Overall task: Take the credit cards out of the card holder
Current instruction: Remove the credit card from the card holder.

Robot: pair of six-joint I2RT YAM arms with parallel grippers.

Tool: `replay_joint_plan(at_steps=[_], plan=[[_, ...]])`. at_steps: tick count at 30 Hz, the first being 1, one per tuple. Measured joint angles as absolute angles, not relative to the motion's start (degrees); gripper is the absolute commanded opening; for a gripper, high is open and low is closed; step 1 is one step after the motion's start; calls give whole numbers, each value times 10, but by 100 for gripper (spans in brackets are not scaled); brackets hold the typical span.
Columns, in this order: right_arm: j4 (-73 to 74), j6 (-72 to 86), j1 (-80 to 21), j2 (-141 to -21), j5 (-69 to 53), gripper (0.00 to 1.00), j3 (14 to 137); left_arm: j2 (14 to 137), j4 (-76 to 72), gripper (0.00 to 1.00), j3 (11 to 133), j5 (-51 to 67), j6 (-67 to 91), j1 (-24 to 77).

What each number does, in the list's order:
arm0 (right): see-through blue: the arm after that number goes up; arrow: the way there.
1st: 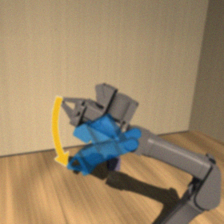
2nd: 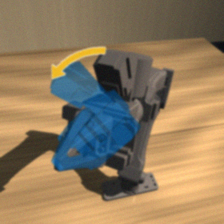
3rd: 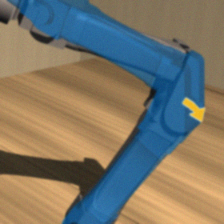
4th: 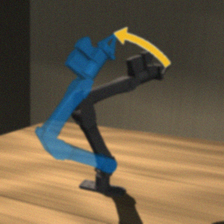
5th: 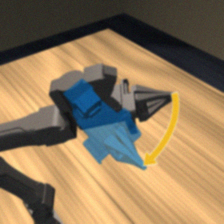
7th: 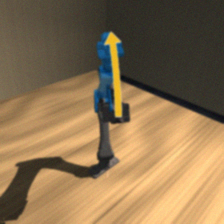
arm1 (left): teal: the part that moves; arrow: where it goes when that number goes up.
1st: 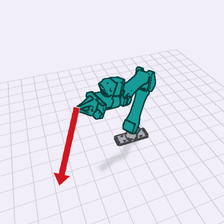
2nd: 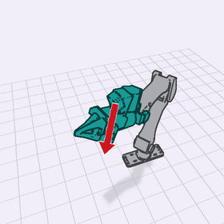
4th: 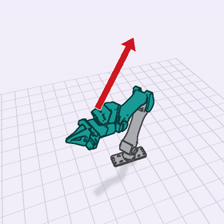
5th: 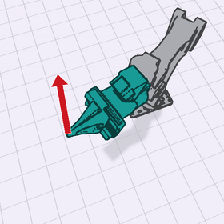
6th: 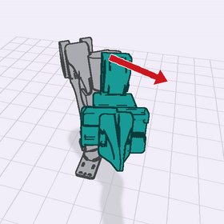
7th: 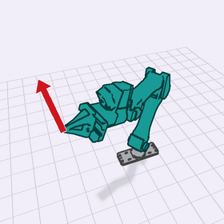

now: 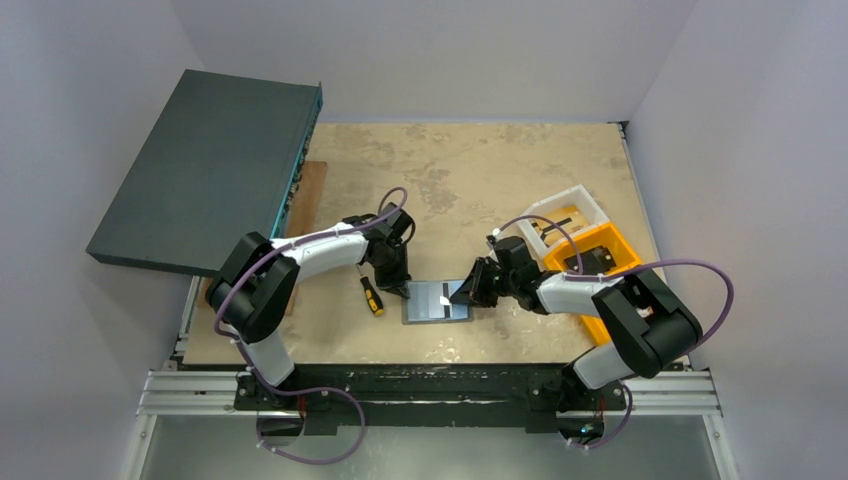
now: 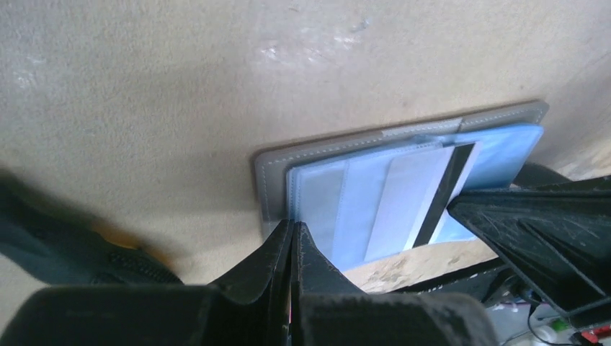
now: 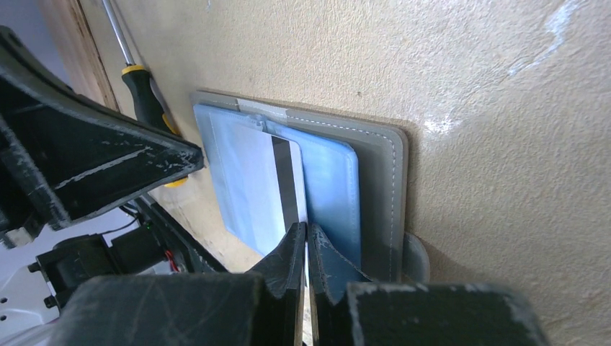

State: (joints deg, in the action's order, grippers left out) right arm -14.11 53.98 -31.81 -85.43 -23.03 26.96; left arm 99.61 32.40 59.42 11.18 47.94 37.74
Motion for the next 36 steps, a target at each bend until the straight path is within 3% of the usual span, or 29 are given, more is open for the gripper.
replay_joint_plan(at_steps=[14, 20, 24, 29, 36], plan=[[-142, 540, -318, -854, -230, 0, 269, 984, 351, 0, 651, 113, 438, 438], [-145, 542, -318, -854, -233, 24, 268, 1039, 344, 0, 651, 111, 439, 438], [-165, 545, -318, -857, -241, 28, 265, 1045, 340, 0, 651, 120, 439, 436], [-205, 555, -317, -877, -262, 26, 259, 1046, 340, 0, 651, 120, 439, 436], [-245, 567, -316, -907, -282, 10, 257, 1047, 340, 0, 652, 120, 441, 436]])
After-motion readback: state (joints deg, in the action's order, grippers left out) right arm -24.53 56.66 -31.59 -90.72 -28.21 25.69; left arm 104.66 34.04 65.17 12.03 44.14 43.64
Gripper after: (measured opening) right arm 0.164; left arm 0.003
